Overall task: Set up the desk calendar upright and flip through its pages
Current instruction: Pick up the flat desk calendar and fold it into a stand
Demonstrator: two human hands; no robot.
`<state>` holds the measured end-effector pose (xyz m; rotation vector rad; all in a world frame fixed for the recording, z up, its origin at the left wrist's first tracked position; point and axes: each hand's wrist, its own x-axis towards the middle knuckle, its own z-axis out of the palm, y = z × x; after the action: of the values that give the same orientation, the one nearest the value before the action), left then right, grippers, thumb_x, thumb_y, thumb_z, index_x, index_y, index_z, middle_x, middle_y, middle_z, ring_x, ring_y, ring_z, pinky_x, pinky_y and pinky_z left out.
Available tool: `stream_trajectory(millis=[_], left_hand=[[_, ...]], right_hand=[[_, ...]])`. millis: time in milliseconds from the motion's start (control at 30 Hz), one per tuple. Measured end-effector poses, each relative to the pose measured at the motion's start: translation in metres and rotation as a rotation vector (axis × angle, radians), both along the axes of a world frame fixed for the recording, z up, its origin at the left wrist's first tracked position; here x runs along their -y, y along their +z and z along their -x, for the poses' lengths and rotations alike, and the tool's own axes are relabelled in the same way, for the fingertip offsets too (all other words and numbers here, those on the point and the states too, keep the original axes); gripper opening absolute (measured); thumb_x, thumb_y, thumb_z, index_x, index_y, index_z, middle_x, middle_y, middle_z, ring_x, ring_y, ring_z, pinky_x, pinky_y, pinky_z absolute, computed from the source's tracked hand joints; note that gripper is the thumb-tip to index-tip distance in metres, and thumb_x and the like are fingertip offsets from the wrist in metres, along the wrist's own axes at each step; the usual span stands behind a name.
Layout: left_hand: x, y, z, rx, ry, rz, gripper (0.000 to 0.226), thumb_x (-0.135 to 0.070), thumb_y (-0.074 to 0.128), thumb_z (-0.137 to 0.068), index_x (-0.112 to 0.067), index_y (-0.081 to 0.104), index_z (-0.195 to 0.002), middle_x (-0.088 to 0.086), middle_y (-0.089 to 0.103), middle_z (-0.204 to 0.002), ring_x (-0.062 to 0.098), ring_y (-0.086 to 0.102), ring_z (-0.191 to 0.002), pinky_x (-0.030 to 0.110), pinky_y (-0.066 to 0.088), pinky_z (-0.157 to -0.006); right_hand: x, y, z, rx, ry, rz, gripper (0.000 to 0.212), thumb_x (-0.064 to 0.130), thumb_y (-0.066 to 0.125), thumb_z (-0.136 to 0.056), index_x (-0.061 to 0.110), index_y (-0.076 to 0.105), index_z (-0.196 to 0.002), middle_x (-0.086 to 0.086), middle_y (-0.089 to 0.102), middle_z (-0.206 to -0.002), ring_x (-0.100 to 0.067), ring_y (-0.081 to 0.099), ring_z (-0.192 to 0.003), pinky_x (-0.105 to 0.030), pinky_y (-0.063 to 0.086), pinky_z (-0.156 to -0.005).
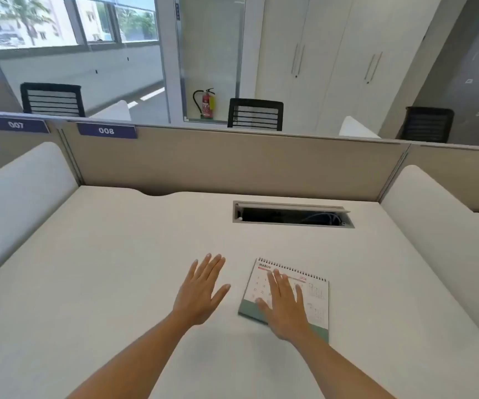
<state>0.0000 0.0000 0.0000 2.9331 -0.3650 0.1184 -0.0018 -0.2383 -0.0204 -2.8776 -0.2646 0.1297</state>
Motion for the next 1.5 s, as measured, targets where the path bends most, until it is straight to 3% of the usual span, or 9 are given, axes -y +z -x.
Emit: stream_trajectory(millis=[133, 433, 533, 767, 1033, 1300, 1500], left_hand=[[-0.001, -0.032, 0.023, -0.109, 0.087, 0.006, 0.071, -0.059, 0.009, -0.096, -0.021, 0.0, -0.155, -0.006, -0.002, -0.164, 0.016, -0.01, -0.15, 0.038, -0.01, -0.121], [0.002, -0.09, 0.065, -0.439, 0.178, 0.178, 0.074, -0.055, 0.026, -0.098, -0.018, -0.004, -0.155, -0.003, -0.01, -0.164, 0.019, -0.012, -0.15, 0.04, -0.009, -0.12], [-0.002, -0.097, 0.074, -0.407, 0.119, 0.112, 0.077, -0.057, 0.023, -0.097, -0.017, -0.01, -0.154, -0.001, -0.016, -0.163, 0.022, -0.015, -0.149, 0.04, -0.01, -0.118], [-0.004, -0.1, 0.073, -0.44, 0.111, 0.123, 0.082, -0.06, 0.025, -0.095, -0.018, -0.014, -0.152, -0.002, -0.019, -0.162, 0.022, -0.018, -0.149, 0.041, -0.013, -0.117], [-0.008, -0.11, 0.069, -0.458, 0.123, 0.173, 0.086, -0.067, 0.027, -0.091, -0.024, -0.018, -0.151, -0.007, -0.019, -0.162, 0.018, -0.021, -0.148, 0.04, -0.015, -0.116], [-0.008, -0.112, 0.07, -0.416, 0.159, 0.306, 0.093, -0.07, 0.038, -0.086, -0.029, -0.012, -0.153, -0.016, -0.016, -0.159, 0.002, -0.028, -0.138, 0.037, -0.02, -0.114], [-0.007, -0.109, 0.08, -0.375, 0.233, 0.539, 0.097, -0.072, 0.047, -0.081, -0.026, 0.005, -0.155, -0.022, -0.003, -0.156, 0.001, -0.017, -0.143, 0.032, -0.014, -0.115]], right_hand=[[-0.006, -0.028, 0.024, -0.096, 0.038, 0.097, 0.073, 0.06, 0.015, -0.096, 0.022, -0.015, -0.151, 0.003, -0.02, -0.16, -0.019, -0.017, -0.147, -0.044, -0.013, -0.117], [-0.006, -0.058, 0.049, -0.086, 0.046, 0.189, 0.079, 0.063, 0.022, -0.092, 0.021, -0.008, -0.152, 0.002, -0.011, -0.162, -0.021, -0.013, -0.148, -0.043, -0.018, -0.114], [-0.001, -0.063, 0.051, -0.104, 0.02, 0.186, 0.083, 0.067, 0.021, -0.09, 0.023, -0.012, -0.151, 0.005, -0.013, -0.162, -0.018, -0.014, -0.148, -0.04, -0.026, -0.11], [0.009, -0.057, 0.032, -0.123, -0.063, 0.107, 0.1, 0.077, 0.029, -0.081, 0.022, -0.018, -0.149, 0.008, -0.025, -0.155, -0.019, -0.015, -0.148, -0.044, -0.012, -0.116], [0.039, -0.056, 0.01, -0.267, -0.211, -0.048, 0.099, 0.07, 0.043, -0.084, 0.019, -0.008, -0.152, 0.003, -0.011, -0.162, -0.021, -0.011, -0.148, -0.048, -0.003, -0.119], [0.013, -0.07, 0.046, -0.181, -0.103, -0.074, 0.097, 0.075, 0.033, -0.082, 0.024, -0.011, -0.151, 0.009, -0.016, -0.159, -0.02, -0.013, -0.148, -0.044, -0.007, -0.118], [-0.01, -0.074, 0.075, -0.16, 0.043, -0.101, 0.097, 0.076, 0.032, -0.081, 0.028, -0.02, -0.148, 0.016, -0.023, -0.155, -0.013, -0.023, -0.144, -0.039, -0.014, -0.117]])
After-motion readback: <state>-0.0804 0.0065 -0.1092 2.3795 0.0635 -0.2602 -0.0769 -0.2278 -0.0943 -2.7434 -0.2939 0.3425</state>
